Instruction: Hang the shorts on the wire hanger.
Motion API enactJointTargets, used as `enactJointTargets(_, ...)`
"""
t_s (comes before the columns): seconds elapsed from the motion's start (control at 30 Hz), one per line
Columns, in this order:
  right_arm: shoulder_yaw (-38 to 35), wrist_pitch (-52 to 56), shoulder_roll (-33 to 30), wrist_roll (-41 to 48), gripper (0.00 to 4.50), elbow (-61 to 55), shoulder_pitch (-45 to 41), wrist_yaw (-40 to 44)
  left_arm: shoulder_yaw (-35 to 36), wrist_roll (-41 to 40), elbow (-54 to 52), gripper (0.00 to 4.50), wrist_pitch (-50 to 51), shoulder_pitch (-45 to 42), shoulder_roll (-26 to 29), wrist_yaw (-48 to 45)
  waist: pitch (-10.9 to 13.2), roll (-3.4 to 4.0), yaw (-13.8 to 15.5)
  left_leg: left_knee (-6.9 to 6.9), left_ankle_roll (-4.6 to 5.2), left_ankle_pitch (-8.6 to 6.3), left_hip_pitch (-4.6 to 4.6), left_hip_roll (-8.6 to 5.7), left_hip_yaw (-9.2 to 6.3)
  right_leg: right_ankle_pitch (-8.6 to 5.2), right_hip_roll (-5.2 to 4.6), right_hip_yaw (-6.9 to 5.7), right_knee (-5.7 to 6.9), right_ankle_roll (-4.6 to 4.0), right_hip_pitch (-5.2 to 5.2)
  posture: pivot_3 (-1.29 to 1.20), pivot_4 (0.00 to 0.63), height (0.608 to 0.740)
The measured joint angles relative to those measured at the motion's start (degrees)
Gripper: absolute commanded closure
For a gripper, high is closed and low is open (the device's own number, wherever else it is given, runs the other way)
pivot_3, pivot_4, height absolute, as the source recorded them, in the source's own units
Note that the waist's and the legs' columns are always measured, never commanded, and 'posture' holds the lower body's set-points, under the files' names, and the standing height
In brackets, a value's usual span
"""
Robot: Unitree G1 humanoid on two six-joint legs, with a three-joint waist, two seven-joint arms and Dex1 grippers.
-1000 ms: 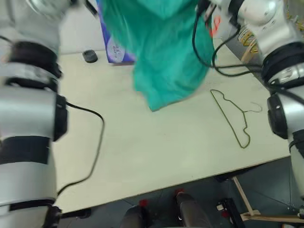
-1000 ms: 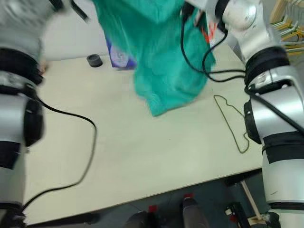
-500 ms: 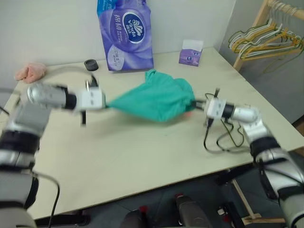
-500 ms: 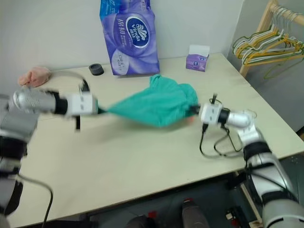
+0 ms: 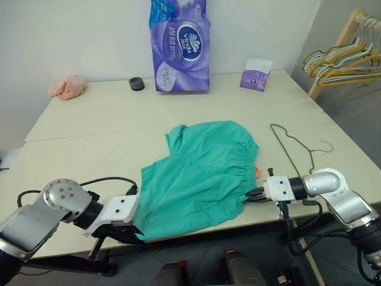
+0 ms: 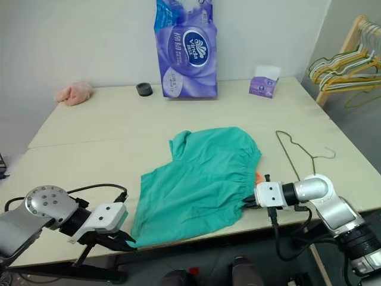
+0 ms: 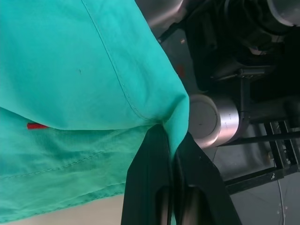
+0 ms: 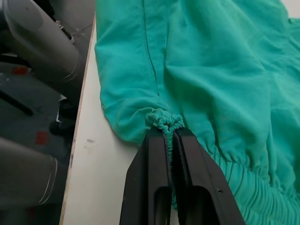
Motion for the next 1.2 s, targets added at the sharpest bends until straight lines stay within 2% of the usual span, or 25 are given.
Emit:
enactJointTargets(0.27, -1.6, -0.4, -2.0, -1.0, 4.50, 3.7, -1.9, 2.7, 0.0, -0.5, -0.3, 4.45, 0.8, 0.8, -0.2, -0.9, 0.0, 0.00, 0.4, -0.01, 0.00, 0.00, 0.00, 0.01, 0.01, 0.05, 0.01, 0.00, 0.01, -0.09, -0.02, -0.14, 0.089, 0.740)
enactJointTargets(0.4, -2.2, 1.6, -2.1, -0.5, 4.50, 2.7, -1.9, 3.8, 0.4, -1.8, -0.7, 4.45, 2.1, 0.0, -3.8, 0.8, 0.0, 0.00, 0.5, -0.01, 0.00, 0.00, -0.01, 0.01, 0.02, 0.05, 0.01, 0.01, 0.01, -0.08, -0.02, -0.14, 0.089, 0.740)
enactJointTargets(0.43, -2.3, 2.4, -2.0, -0.3, 4.23, 1.8, -1.9, 3.8, 0.7, -3.5, -1.2, 4.49, 4.0, -0.5, -5.0, 1.4, 0.0, 0.00, 0.5, 0.00, 0.00, 0.00, -0.02, 0.01, 0.01, 0.04, 0.01, 0.01, 0.02, -0.07, -0.02, -0.14, 0.090, 0.740)
enactJointTargets(0.53, -2.7, 3.6, -1.6, 0.5, 3.39, -0.2, -1.9, 3.8, 1.7, -5.8, -2.8, 3.85, 6.9, -1.0, -5.7, 2.0, 0.0, -0.01, 0.5, -0.01, 0.00, 0.00, -0.01, 0.02, 0.00, 0.04, 0.01, 0.01, 0.02, -0.06, -0.02, -0.14, 0.092, 0.740)
enactJointTargets(0.63, -3.2, 4.4, -2.4, 0.6, 2.35, -2.1, -1.1, 4.7, 2.1, -6.6, -3.4, 2.95, 8.3, -0.3, -5.5, 1.6, 0.0, -0.01, 0.5, -0.02, -0.01, -0.01, -0.01, 0.02, -0.01, 0.04, 0.01, 0.00, 0.01, -0.07, -0.02, -0.14, 0.092, 0.740)
enactJointTargets(0.8, -4.4, 7.7, -7.1, 2.6, 0.58, -7.0, 1.3, 8.1, 2.9, -7.0, -3.6, 1.40, 6.9, 2.6, -4.9, -0.6, 0.0, -0.01, 0.5, -0.02, -0.01, -0.01, -0.01, 0.03, -0.02, 0.00, 0.00, -0.02, -0.02, -0.03, -0.02, -0.16, 0.094, 0.740)
enactJointTargets(0.87, -6.1, 9.6, -8.0, 4.4, 0.01, -9.0, 2.2, 8.2, 3.7, -7.1, -3.2, 0.84, 5.4, 4.0, -4.7, -2.1, 0.0, -0.01, 0.5, -0.02, -0.01, -0.01, -0.01, 0.03, -0.02, -0.04, 0.00, -0.02, -0.02, 0.01, -0.02, -0.16, 0.094, 0.740)
enactJointTargets(1.0, -12.8, 19.3, -7.9, 12.4, 0.01, -12.1, 4.0, 5.4, 6.9, -9.2, -0.2, 0.84, 3.7, 4.5, -5.6, -3.8, 0.0, -0.02, 0.5, -0.02, -0.02, -0.01, -0.01, 0.04, -0.03, -0.05, -0.01, -0.02, -0.03, -0.01, -0.02, -0.17, 0.094, 0.740)
enactJointTargets(1.1, -19.8, 26.0, -3.1, 16.5, 0.01, -9.8, 3.1, -3.0, 9.3, -12.7, 3.4, 0.84, 5.2, -1.2, -10.8, -1.4, 0.0, -0.14, 0.8, 0.00, -0.02, -0.01, -0.03, 0.04, -0.08, -0.03, -0.02, -0.07, -0.05, 0.02, 0.02, -0.17, 0.096, 0.740)
enactJointTargets(1.2, -25.8, 29.3, 1.5, 16.2, 0.01, -5.0, 2.8, -13.6, 11.4, -15.5, 7.2, 0.84, 8.4, -9.6, -17.3, 4.9, 0.0, -0.18, 1.1, 0.03, -0.02, -0.01, -0.09, -0.04, -0.09, 0.12, -0.05, -0.07, -0.06, -0.15, 0.02, -0.18, 0.098, 0.740)
